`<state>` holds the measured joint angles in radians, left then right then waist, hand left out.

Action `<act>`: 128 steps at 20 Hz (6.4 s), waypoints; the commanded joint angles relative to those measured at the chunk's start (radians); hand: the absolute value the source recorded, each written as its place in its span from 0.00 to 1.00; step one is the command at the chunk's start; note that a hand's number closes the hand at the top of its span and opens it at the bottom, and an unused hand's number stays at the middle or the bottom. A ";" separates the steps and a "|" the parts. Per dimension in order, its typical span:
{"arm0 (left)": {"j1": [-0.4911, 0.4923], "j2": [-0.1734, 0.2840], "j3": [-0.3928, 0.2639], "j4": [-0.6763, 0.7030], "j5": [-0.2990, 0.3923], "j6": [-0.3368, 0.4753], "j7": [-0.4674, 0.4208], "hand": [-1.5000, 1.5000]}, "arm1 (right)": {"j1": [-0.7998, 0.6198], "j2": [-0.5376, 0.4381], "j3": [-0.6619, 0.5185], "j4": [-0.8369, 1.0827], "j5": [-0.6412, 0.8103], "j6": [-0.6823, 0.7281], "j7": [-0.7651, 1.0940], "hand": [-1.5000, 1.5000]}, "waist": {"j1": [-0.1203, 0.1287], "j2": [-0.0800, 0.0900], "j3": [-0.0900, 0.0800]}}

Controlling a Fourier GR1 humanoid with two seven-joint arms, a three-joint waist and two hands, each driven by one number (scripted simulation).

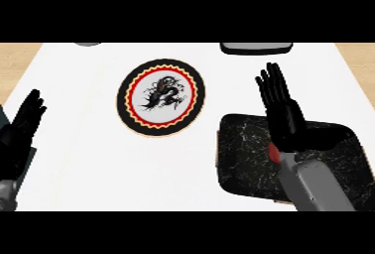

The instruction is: Pick the bell pepper from the tray and place it in the plate

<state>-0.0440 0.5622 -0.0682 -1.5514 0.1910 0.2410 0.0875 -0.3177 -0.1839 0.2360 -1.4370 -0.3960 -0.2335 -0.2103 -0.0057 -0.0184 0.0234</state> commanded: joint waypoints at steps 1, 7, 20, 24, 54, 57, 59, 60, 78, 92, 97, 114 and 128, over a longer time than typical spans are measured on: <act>-0.038 -0.039 -0.023 0.014 -0.044 0.002 -0.013 0.50 | -0.044 0.031 -0.011 0.043 0.059 -0.062 -0.003 0.00 | 0.006 0.019 -0.023; -0.093 -0.061 -0.071 0.003 -0.042 -0.013 -0.002 0.50 | -0.102 -0.216 0.155 0.185 0.476 -0.240 0.071 0.00 | -0.009 0.024 -0.089; -0.156 -0.157 -0.112 0.060 -0.057 -0.023 0.021 0.50 | 0.005 -0.104 0.346 0.265 1.114 -0.707 0.560 0.00 | -0.017 0.007 -0.027; -0.196 -0.200 -0.117 0.113 -0.078 0.010 0.030 0.50 | 0.045 -0.130 0.363 0.056 1.337 -0.612 0.752 0.00 | -0.046 0.001 -0.029; -0.205 -0.222 -0.065 0.160 -0.111 -0.082 -0.012 0.50 | 0.080 -0.098 0.177 -0.303 1.316 0.490 1.374 0.00 | 0.005 0.018 -0.024; -0.219 -0.249 -0.075 0.140 -0.126 -0.072 0.012 0.50 | 0.151 -0.086 0.188 -0.265 1.348 0.435 1.318 0.00 | 0.003 0.018 -0.023; -0.247 -0.262 -0.062 0.170 -0.151 -0.064 0.003 0.50 | 0.127 -0.091 0.132 -0.254 1.340 0.464 1.295 0.00 | 0.002 0.019 -0.023; -0.208 -0.255 -0.057 0.134 -0.140 -0.088 0.020 0.50 | 0.096 -0.027 0.165 -0.237 1.369 0.479 1.334 0.00 | 0.007 0.018 -0.023; -0.238 -0.301 0.044 0.161 -0.213 -0.166 0.017 0.50 | 0.121 -0.026 0.027 -0.096 1.490 0.411 1.114 1.00 | 0.005 0.018 -0.023; -0.228 -0.361 0.034 0.141 -0.263 -0.154 0.011 0.50 | 0.086 -0.041 -0.019 0.017 1.412 0.348 0.798 1.00 | 0.012 0.020 -0.023; -0.199 -0.344 0.064 0.185 -0.237 -0.196 -0.042 0.50 | 0.035 -0.031 -0.032 -0.060 1.435 0.211 0.716 1.00 | 0.009 0.020 -0.023; -0.220 -0.386 0.040 0.123 -0.275 -0.172 0.024 0.50 | -0.363 0.180 0.034 0.032 1.325 0.178 0.675 1.00 | 0.021 0.021 -0.024; -0.237 -0.377 0.032 0.133 -0.282 -0.219 0.013 0.50 | -0.716 0.184 0.285 0.722 1.075 -0.142 0.693 1.00 | 0.089 0.034 -0.024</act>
<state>-0.2930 0.1903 -0.0178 -1.4038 -0.0845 0.0330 0.1012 -0.9806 -0.0022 0.4179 -0.8591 0.6979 -0.3172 0.4475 0.0564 0.0121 -0.0005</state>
